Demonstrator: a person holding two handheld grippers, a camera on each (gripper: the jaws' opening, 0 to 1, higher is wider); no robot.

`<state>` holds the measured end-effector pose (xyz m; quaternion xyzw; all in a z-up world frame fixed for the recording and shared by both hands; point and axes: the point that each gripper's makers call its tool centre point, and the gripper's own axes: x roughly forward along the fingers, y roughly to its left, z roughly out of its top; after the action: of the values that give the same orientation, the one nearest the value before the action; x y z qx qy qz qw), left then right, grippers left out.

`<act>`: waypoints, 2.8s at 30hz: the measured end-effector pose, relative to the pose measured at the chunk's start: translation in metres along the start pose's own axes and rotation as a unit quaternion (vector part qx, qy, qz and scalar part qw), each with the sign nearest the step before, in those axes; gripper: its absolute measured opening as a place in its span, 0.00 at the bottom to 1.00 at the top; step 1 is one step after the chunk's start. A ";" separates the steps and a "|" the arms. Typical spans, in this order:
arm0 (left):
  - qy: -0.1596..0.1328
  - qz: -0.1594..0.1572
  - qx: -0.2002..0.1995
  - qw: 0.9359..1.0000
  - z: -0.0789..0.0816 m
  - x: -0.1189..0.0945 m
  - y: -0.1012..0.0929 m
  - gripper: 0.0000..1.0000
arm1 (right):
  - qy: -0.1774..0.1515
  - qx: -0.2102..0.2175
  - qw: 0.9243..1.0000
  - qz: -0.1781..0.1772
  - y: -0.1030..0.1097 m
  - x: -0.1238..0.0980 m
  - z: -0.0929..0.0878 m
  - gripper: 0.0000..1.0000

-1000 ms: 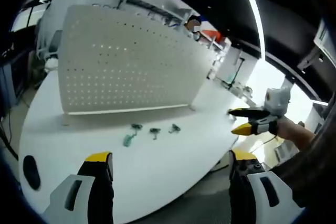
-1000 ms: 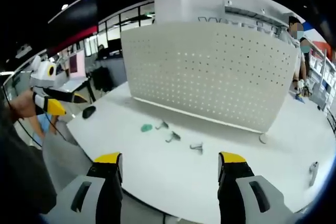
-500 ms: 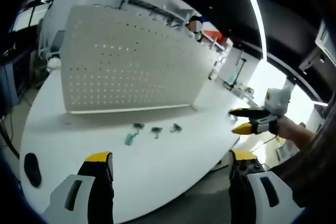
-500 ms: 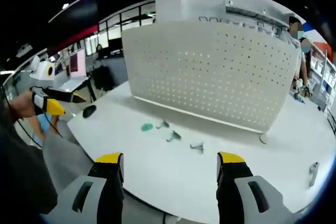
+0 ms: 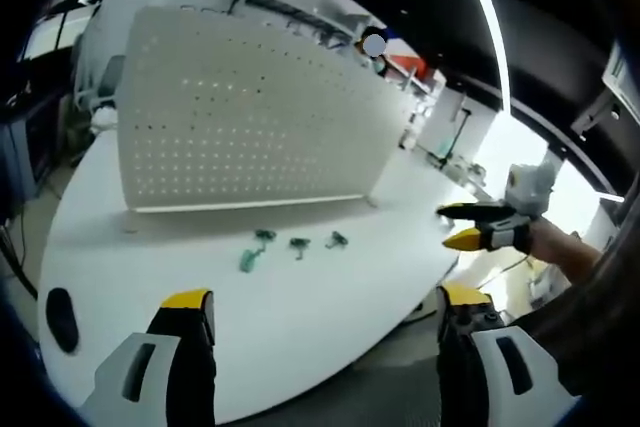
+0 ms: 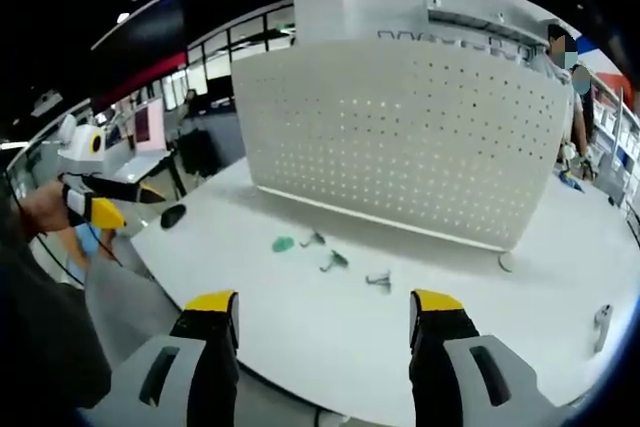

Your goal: Insert the hook assembly into the mounting plate slot until the hook locks in place.

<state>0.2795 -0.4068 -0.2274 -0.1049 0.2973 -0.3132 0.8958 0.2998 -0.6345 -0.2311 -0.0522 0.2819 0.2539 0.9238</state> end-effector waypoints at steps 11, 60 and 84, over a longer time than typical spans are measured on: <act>0.003 0.000 0.000 1.000 -0.001 0.001 0.000 0.93 | -0.004 0.012 1.000 -0.006 -0.006 0.001 0.002 0.69; 0.001 0.023 -0.019 1.000 -0.004 -0.004 0.013 0.93 | 0.033 -0.046 0.993 0.107 0.032 0.098 -0.014 0.50; 0.001 0.045 -0.037 0.998 -0.007 -0.014 0.028 0.93 | 0.059 -0.115 0.975 0.179 0.067 0.169 -0.013 0.43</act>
<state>0.2807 -0.3760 -0.2370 -0.1236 0.3143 -0.2613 0.9043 0.3798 -0.5055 -0.3313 -0.1211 0.3094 0.4426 0.8329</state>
